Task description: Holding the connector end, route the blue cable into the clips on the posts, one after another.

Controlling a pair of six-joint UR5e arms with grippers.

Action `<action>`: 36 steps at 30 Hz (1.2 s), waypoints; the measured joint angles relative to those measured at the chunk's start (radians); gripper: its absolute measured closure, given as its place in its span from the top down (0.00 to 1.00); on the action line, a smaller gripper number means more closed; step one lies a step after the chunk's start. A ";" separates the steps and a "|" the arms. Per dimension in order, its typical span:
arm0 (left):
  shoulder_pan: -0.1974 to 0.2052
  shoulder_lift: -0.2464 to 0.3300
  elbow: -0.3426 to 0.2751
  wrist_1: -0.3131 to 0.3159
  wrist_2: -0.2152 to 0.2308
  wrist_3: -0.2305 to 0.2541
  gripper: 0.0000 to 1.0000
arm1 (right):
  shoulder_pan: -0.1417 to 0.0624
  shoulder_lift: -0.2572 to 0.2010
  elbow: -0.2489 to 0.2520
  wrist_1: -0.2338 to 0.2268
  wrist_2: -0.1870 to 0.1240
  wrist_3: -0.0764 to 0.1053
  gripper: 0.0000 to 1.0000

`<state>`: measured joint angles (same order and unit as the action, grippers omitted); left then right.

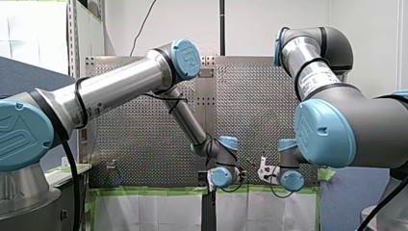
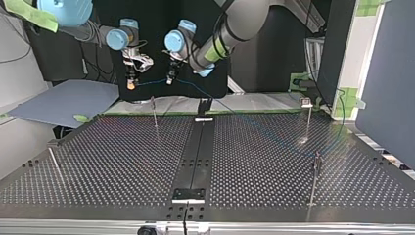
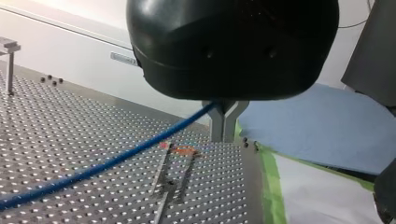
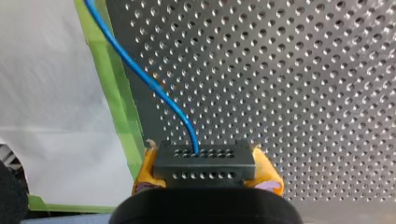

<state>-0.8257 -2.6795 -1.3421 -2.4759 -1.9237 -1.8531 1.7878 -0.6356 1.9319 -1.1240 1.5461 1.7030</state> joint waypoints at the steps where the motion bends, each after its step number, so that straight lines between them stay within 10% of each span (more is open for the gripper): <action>1: -0.002 -0.006 0.008 -0.001 -0.002 -0.004 0.00 | -0.011 0.001 0.000 0.001 -0.010 -0.002 0.00; 10: -0.005 -0.022 0.068 0.025 -0.022 -0.014 0.00 | -0.088 0.004 -0.003 0.009 -0.102 -0.032 0.00; 22: -0.007 -0.048 0.097 0.040 -0.019 -0.014 0.00 | -0.107 0.007 -0.053 0.057 -0.226 -0.040 0.00; 36: -0.012 -0.116 0.231 0.006 -0.010 -0.034 0.00 | -0.155 0.007 -0.062 0.090 -0.266 -0.029 0.00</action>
<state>-0.8381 -2.7952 -1.1107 -2.4698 -1.9338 -1.8870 1.6326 -0.6286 1.8704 -1.0341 1.2799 1.6736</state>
